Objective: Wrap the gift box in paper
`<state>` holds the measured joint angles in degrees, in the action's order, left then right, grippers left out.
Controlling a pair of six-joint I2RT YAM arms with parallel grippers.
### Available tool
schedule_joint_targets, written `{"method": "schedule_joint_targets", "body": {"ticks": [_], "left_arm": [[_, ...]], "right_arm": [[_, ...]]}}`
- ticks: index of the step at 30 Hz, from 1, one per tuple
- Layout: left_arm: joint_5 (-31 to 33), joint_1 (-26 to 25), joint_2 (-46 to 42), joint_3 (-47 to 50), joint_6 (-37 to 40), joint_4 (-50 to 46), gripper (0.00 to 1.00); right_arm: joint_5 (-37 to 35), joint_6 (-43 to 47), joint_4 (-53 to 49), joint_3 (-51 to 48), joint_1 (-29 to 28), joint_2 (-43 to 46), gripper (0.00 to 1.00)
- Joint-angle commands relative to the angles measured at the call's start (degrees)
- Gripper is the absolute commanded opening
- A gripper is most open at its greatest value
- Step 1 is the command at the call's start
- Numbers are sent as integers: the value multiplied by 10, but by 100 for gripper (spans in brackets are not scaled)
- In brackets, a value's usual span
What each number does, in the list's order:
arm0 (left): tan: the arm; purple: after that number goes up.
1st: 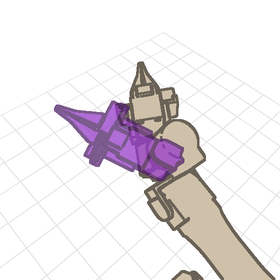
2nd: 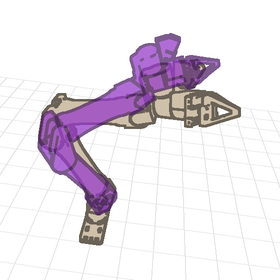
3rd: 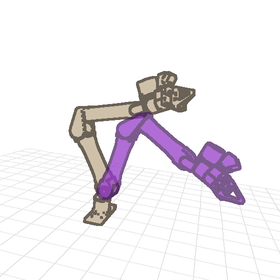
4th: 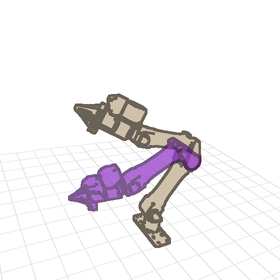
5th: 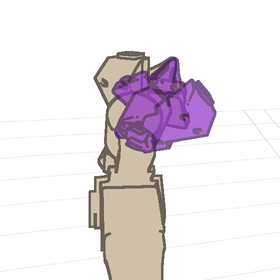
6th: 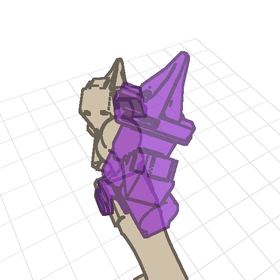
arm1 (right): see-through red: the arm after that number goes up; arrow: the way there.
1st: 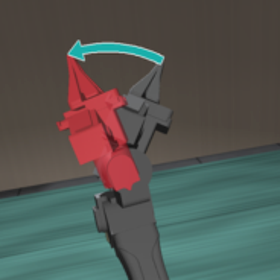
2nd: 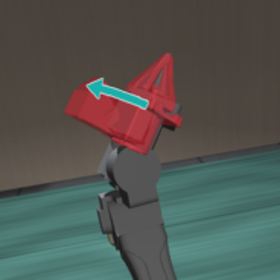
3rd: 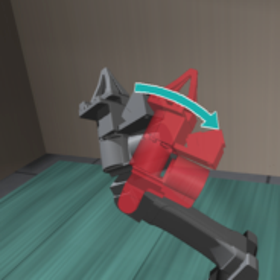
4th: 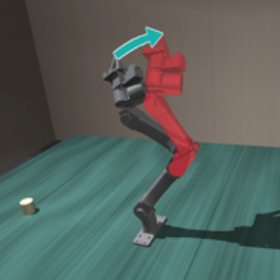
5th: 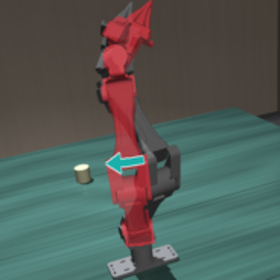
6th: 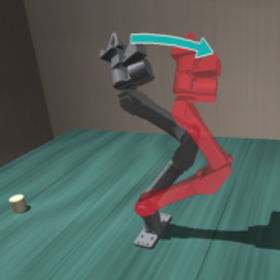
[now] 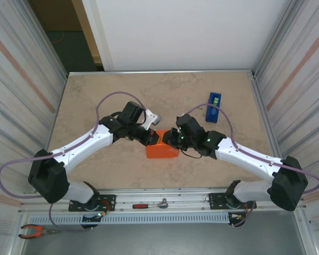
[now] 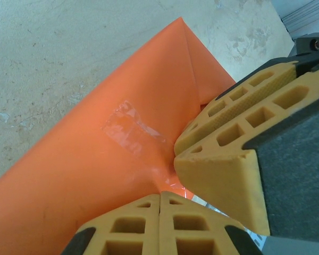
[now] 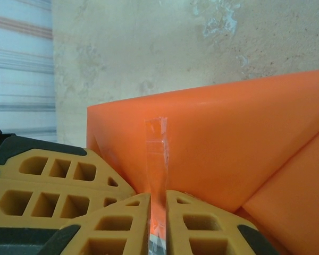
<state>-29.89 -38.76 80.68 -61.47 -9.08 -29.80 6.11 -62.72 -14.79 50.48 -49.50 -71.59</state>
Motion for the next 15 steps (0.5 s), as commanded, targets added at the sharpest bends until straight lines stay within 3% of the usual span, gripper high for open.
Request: {"method": "schedule_joint_targets", "body": {"ticks": [1,15], "left_arm": [[31,-4,6,23,14,-40,0],[29,-4,6,30,13,-38,0]], "right_arm": [[1,21,-82,-15,3,-11,17],[3,39,-116,0,6,-8,20]]}}
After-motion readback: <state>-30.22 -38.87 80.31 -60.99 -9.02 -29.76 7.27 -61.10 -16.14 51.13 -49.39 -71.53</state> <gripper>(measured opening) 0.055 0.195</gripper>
